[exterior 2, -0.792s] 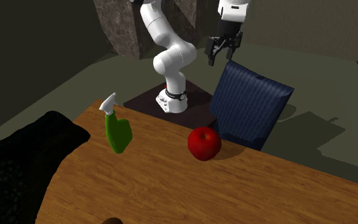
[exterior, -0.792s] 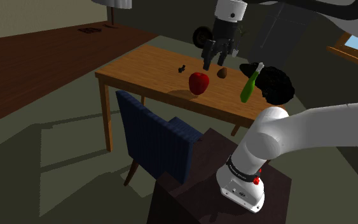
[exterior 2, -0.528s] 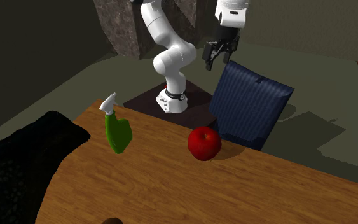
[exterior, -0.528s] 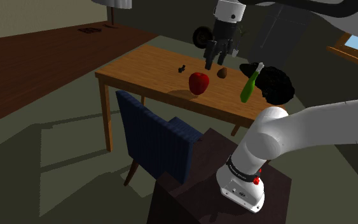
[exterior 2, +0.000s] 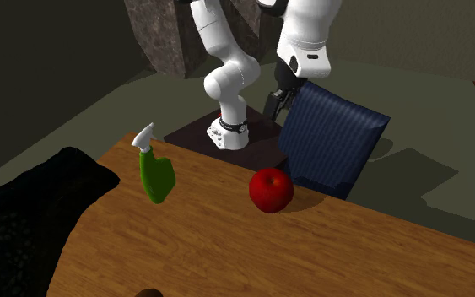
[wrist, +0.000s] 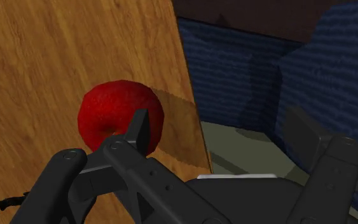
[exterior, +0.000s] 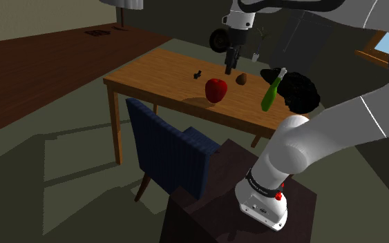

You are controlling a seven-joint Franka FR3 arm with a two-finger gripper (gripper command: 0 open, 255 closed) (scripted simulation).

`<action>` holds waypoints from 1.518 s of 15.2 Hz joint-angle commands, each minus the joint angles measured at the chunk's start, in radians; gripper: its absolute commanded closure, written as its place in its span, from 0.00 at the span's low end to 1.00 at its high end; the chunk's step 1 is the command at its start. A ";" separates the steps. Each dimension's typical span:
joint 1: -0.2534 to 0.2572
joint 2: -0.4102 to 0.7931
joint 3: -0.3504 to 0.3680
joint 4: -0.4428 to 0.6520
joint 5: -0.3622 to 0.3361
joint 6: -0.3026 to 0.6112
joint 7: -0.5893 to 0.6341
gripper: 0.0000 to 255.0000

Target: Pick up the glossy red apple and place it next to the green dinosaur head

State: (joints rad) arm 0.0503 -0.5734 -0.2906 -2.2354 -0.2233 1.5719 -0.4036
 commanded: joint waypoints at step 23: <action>0.052 0.446 -0.223 0.191 -0.001 0.185 -0.574 0.00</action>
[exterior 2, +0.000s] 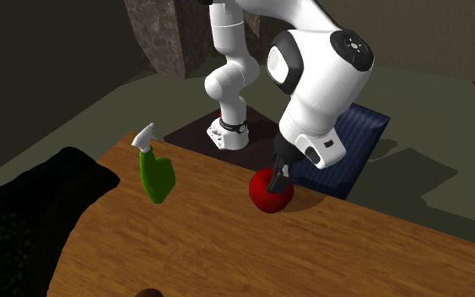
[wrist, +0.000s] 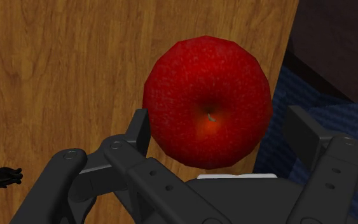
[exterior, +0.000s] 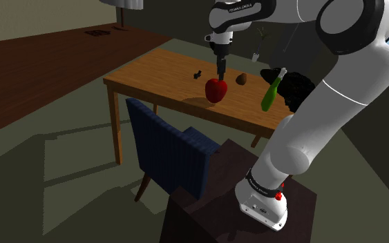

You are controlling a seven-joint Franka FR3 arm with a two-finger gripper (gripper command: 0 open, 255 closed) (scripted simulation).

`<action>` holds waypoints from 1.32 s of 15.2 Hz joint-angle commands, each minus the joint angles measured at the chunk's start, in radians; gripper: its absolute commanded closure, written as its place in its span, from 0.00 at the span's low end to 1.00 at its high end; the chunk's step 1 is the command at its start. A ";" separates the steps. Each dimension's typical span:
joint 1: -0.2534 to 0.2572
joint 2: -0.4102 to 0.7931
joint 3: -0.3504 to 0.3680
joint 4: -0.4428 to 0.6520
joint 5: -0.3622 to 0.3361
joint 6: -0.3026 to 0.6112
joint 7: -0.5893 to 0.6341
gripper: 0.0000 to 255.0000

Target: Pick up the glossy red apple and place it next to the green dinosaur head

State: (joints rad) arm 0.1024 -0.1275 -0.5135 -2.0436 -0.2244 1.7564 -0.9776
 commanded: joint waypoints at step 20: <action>0.004 -0.015 0.008 0.093 -0.001 -0.106 -0.010 1.00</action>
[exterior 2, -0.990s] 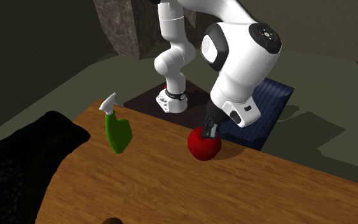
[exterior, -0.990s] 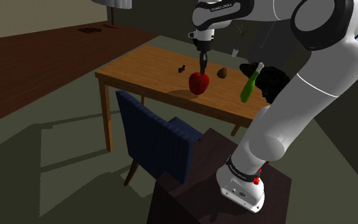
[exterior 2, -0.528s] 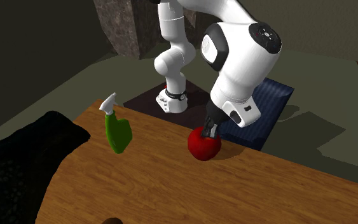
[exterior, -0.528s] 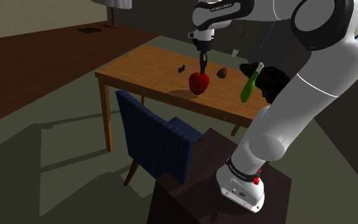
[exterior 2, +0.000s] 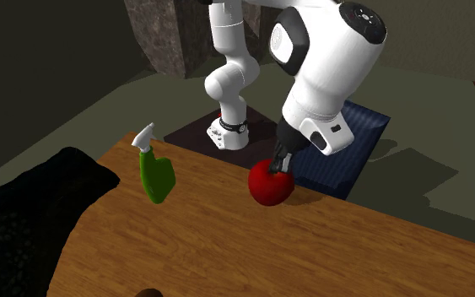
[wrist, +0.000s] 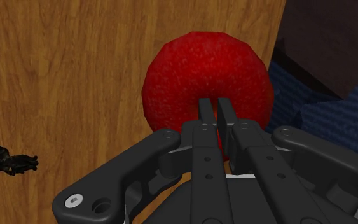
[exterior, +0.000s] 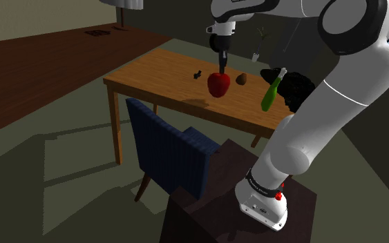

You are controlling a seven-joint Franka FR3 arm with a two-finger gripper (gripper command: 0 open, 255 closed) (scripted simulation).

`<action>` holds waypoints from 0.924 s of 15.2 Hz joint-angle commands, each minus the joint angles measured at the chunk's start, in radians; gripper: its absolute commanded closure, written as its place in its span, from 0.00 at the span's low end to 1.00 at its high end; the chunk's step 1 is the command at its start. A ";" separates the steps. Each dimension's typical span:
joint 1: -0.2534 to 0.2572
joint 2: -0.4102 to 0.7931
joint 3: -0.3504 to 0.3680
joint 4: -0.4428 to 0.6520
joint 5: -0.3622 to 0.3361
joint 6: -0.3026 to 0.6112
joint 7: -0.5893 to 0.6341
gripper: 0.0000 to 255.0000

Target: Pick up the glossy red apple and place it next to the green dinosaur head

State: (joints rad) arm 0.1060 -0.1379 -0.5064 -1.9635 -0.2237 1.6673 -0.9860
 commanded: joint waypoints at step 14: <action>0.005 0.008 0.008 0.212 0.007 -0.203 -0.033 1.00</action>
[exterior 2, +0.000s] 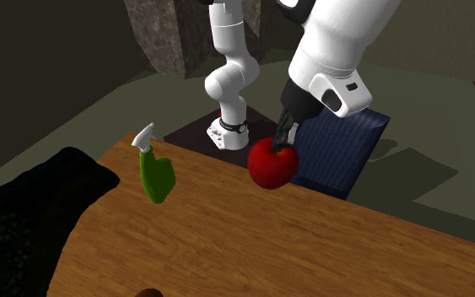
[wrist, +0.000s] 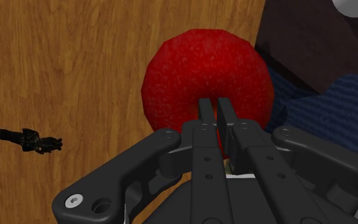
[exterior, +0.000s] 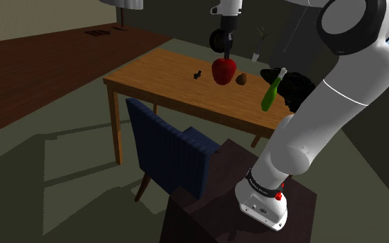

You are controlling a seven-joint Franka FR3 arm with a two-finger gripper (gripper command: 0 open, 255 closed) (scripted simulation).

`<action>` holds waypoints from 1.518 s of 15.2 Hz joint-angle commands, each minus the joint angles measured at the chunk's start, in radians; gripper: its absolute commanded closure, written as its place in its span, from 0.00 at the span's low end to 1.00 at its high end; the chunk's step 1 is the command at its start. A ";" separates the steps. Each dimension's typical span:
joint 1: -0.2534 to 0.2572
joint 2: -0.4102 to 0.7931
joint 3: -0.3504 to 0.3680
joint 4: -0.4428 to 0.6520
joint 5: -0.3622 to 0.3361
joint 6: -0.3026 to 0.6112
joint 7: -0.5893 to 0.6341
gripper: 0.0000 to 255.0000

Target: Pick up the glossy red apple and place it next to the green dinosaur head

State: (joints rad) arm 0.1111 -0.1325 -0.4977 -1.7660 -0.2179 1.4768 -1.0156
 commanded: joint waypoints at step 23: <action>-0.018 0.156 -0.025 0.494 0.051 -0.345 -0.110 1.00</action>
State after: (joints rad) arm 0.0959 0.0110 -0.5203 -1.3005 -0.1715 1.1493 -1.1189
